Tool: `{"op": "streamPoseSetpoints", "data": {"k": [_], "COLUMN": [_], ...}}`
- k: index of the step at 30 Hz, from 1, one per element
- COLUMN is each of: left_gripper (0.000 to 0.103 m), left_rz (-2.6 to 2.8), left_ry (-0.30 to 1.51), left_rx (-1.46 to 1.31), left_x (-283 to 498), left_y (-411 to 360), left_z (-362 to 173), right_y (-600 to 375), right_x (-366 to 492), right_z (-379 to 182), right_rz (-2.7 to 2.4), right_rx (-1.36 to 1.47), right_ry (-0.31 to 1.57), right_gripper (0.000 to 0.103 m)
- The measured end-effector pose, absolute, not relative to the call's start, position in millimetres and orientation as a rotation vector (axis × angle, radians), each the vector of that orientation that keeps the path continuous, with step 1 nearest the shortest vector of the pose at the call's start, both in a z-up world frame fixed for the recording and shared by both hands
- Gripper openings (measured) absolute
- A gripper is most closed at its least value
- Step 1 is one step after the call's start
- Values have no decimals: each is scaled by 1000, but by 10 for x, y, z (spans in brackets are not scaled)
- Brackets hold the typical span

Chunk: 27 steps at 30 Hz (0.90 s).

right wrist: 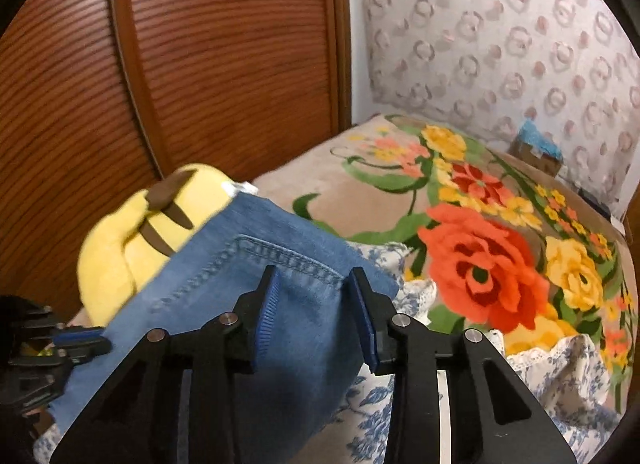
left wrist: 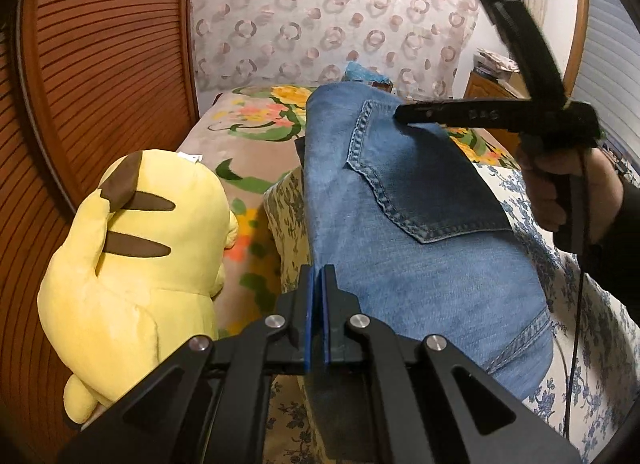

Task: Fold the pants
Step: 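Grasp the jeans stack end with the left gripper and fold it over, then lay the folded jeans beside the yellow plush and open the left gripper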

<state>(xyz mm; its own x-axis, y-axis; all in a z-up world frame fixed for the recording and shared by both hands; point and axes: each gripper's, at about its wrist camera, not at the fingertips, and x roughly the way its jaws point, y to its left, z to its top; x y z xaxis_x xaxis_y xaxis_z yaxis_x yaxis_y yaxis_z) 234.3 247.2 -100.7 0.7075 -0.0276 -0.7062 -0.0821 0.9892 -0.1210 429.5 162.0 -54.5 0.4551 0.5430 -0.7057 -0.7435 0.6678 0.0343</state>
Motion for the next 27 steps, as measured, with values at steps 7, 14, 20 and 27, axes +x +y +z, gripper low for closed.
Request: {"op": "streamPoseSetpoints", "data": {"k": [7, 14, 20, 27], "left_gripper": [1, 2, 21, 58], "left_rz": [40, 70, 84, 70], "left_ry": [781, 777, 756, 743], "left_rx": [-176, -184, -165, -166], "left_x": [2345, 2310, 2237, 2120], "left_y": [2494, 2474, 2423, 2309], "left_z": [-1003, -934, -816, -746], "right_y": [1639, 1541, 1415, 1327], "right_x": [4360, 4223, 3994, 3752], "right_z": [-660, -540, -477, -458], "right_rz": [799, 783, 826, 856], "right_rx": [-291, -272, -244, -237], "right_ry": [780, 778, 782, 794], "right_gripper": [35, 35, 35, 35]}}
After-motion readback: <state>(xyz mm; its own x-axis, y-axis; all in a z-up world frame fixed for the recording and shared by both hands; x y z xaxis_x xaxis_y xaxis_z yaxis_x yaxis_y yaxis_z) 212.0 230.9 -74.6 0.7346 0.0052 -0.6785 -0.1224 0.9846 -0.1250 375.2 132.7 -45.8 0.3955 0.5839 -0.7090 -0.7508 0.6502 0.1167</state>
